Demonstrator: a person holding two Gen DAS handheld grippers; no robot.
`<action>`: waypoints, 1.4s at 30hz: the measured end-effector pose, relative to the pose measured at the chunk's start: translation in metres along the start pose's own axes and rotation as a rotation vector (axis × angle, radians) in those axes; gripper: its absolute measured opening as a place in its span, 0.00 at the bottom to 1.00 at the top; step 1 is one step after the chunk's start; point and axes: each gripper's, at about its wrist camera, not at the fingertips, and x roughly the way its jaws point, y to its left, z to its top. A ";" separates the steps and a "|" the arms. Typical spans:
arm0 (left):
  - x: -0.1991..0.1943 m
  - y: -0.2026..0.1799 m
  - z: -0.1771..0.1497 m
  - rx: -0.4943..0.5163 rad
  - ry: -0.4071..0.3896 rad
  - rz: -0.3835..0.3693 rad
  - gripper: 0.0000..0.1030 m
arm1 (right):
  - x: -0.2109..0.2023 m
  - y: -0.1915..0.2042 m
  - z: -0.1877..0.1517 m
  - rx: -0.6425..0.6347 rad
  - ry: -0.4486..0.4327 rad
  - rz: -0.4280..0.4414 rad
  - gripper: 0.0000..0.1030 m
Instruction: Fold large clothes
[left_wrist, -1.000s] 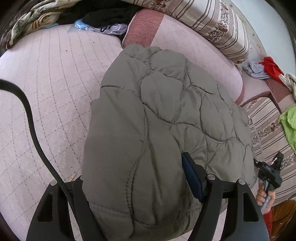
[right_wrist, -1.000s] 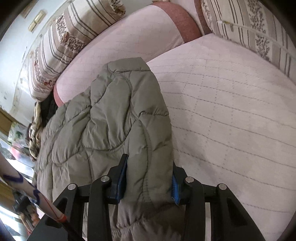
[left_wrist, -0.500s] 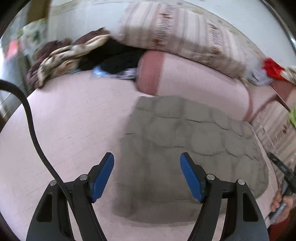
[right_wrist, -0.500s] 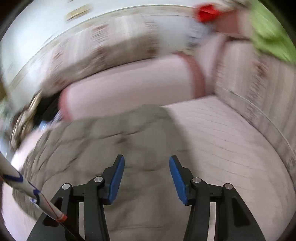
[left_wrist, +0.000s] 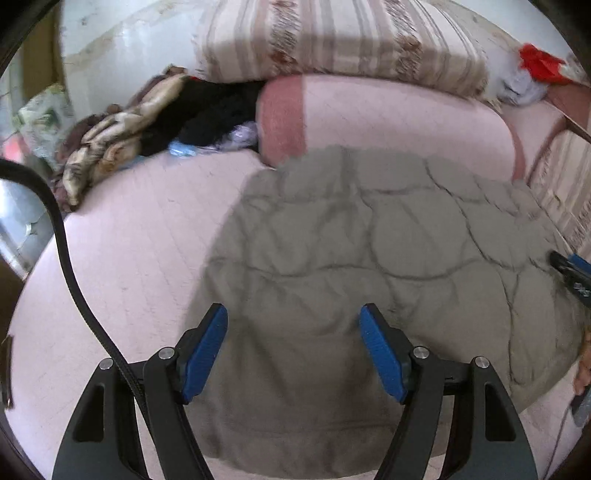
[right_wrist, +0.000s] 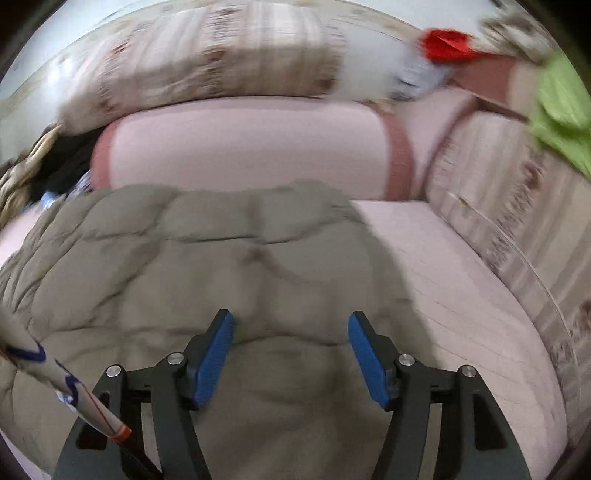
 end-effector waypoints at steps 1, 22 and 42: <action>-0.005 0.004 0.000 -0.014 -0.009 -0.001 0.71 | -0.004 -0.012 0.001 0.031 -0.001 -0.007 0.66; -0.142 0.009 -0.031 -0.068 -0.389 0.158 0.90 | -0.127 -0.067 -0.066 0.164 -0.063 0.005 0.80; -0.277 -0.019 -0.139 -0.117 -0.358 -0.083 1.00 | -0.221 -0.006 -0.188 0.013 -0.009 0.078 0.82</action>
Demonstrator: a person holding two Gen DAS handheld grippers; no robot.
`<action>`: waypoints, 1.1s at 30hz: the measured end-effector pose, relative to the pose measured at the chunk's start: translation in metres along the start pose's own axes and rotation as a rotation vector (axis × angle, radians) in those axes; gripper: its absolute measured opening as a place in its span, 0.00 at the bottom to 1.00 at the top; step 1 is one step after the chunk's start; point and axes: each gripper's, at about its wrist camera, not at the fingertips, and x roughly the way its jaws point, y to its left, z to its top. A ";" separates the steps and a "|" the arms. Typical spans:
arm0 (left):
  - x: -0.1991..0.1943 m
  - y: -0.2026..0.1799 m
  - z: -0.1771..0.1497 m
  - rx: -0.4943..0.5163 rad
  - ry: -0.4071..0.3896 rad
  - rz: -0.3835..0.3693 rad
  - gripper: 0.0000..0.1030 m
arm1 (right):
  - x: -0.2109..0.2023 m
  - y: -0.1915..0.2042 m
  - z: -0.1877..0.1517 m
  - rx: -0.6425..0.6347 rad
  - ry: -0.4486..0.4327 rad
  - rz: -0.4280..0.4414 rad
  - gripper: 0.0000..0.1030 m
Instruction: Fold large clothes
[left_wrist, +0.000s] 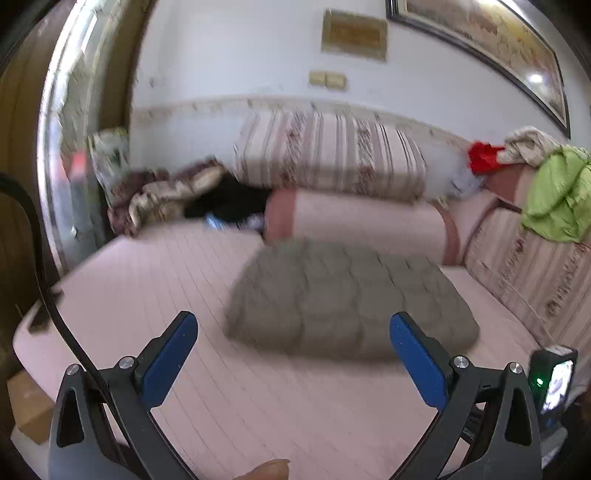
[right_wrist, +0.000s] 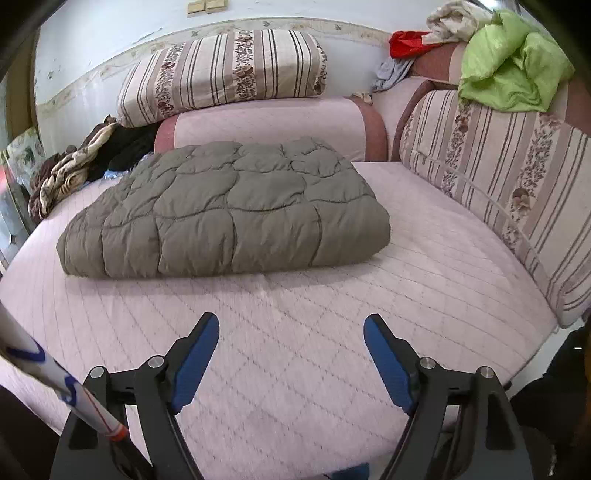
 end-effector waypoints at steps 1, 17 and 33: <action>0.001 -0.004 -0.008 0.002 0.036 0.002 1.00 | -0.003 0.000 -0.002 -0.003 0.000 -0.003 0.82; 0.015 -0.033 -0.051 0.094 0.242 0.029 1.00 | -0.005 -0.006 -0.014 -0.015 0.036 -0.090 0.84; 0.029 -0.024 -0.063 0.084 0.310 0.080 1.00 | -0.007 0.015 -0.025 -0.100 0.061 -0.105 0.87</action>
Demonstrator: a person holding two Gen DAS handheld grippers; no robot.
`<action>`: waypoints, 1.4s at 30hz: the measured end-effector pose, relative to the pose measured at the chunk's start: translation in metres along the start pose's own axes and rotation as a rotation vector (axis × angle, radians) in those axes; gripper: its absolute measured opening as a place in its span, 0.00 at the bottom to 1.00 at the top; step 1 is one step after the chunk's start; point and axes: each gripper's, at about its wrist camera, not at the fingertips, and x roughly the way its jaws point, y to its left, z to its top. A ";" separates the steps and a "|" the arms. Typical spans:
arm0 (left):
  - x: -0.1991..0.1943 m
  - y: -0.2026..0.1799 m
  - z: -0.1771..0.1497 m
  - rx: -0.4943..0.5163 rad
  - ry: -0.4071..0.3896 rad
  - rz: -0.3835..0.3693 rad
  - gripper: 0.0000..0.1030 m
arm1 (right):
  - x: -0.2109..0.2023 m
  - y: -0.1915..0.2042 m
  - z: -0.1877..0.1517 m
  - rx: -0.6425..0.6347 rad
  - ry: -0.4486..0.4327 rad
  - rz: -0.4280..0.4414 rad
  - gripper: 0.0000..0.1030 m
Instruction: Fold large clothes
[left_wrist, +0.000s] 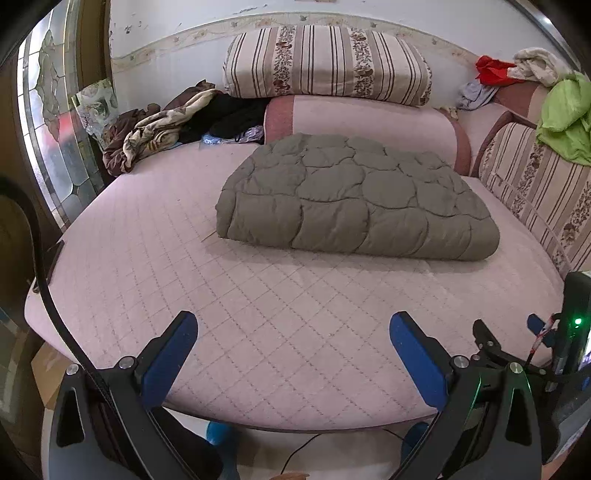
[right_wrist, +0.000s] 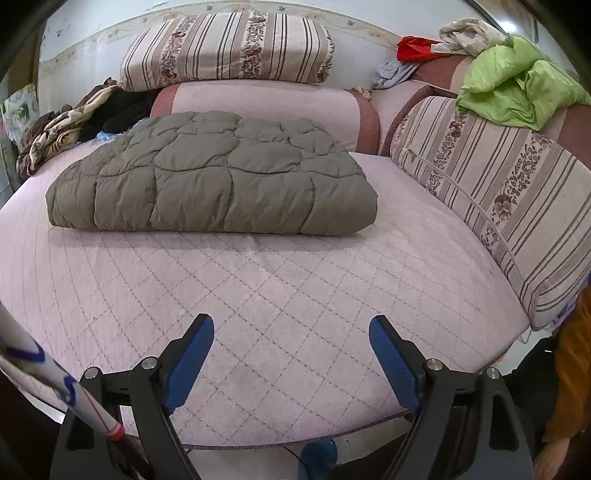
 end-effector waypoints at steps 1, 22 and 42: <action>0.001 0.000 -0.001 0.003 0.004 0.010 1.00 | 0.001 0.000 0.000 -0.001 0.003 0.000 0.87; 0.014 -0.015 -0.012 0.065 0.050 0.040 1.00 | 0.012 -0.006 -0.004 0.025 0.066 -0.045 0.87; 0.020 -0.008 -0.016 0.049 0.082 0.010 1.00 | 0.004 -0.002 -0.003 0.018 0.024 -0.056 0.87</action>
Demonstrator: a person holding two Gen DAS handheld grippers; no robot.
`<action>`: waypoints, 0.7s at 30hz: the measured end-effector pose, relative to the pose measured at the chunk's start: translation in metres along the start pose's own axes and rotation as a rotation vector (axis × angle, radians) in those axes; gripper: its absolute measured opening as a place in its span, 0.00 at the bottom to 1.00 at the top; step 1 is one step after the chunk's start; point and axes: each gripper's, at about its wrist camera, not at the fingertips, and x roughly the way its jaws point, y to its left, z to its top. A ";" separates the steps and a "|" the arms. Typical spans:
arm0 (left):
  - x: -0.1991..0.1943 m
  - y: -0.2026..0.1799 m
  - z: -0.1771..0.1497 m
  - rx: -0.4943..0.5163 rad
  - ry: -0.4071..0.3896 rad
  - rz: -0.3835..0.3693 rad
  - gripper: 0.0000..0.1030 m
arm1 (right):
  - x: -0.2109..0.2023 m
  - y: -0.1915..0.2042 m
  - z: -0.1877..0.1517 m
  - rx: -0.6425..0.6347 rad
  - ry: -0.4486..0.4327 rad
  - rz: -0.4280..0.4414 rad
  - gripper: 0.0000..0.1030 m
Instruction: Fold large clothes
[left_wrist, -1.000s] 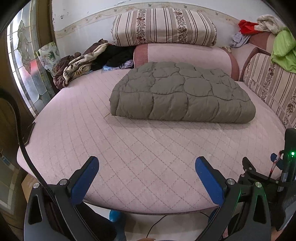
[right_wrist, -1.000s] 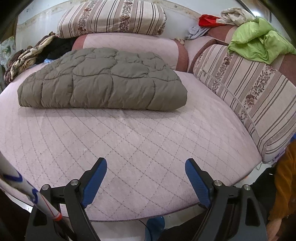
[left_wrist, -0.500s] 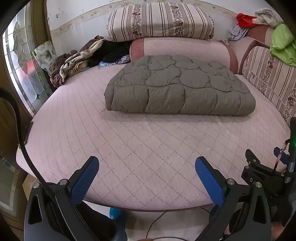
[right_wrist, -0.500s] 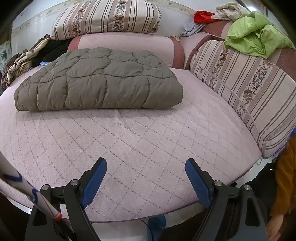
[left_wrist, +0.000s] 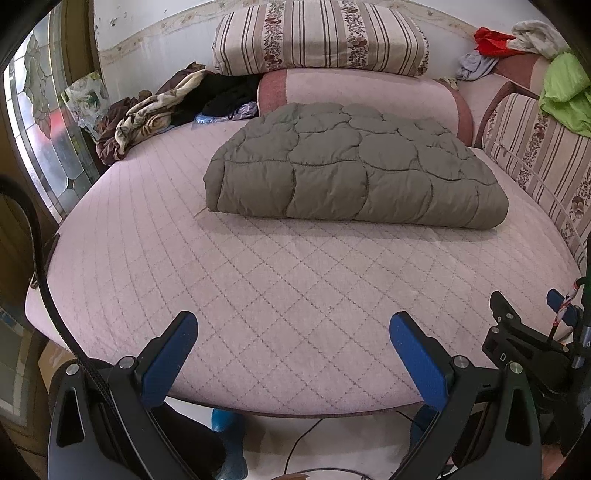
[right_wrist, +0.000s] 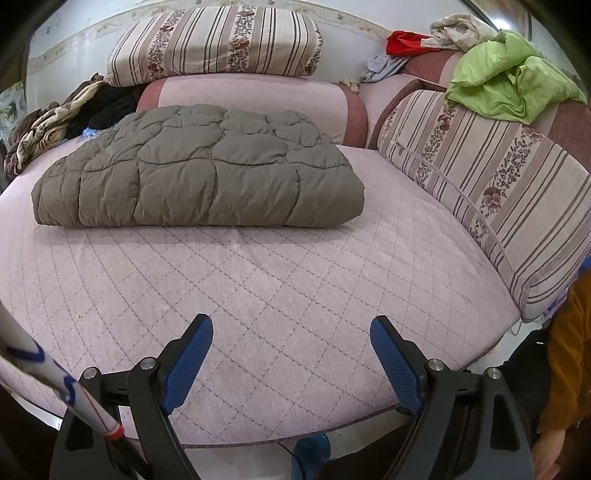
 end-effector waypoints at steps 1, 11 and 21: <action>0.000 0.000 0.000 0.002 0.001 -0.001 1.00 | 0.000 0.000 0.000 0.000 0.000 0.001 0.87; 0.009 0.003 -0.002 -0.020 0.046 -0.023 1.00 | 0.002 0.002 -0.001 -0.004 0.019 0.003 0.88; 0.010 0.001 -0.003 -0.025 0.054 -0.031 1.00 | 0.002 0.007 -0.003 -0.015 0.028 -0.002 0.88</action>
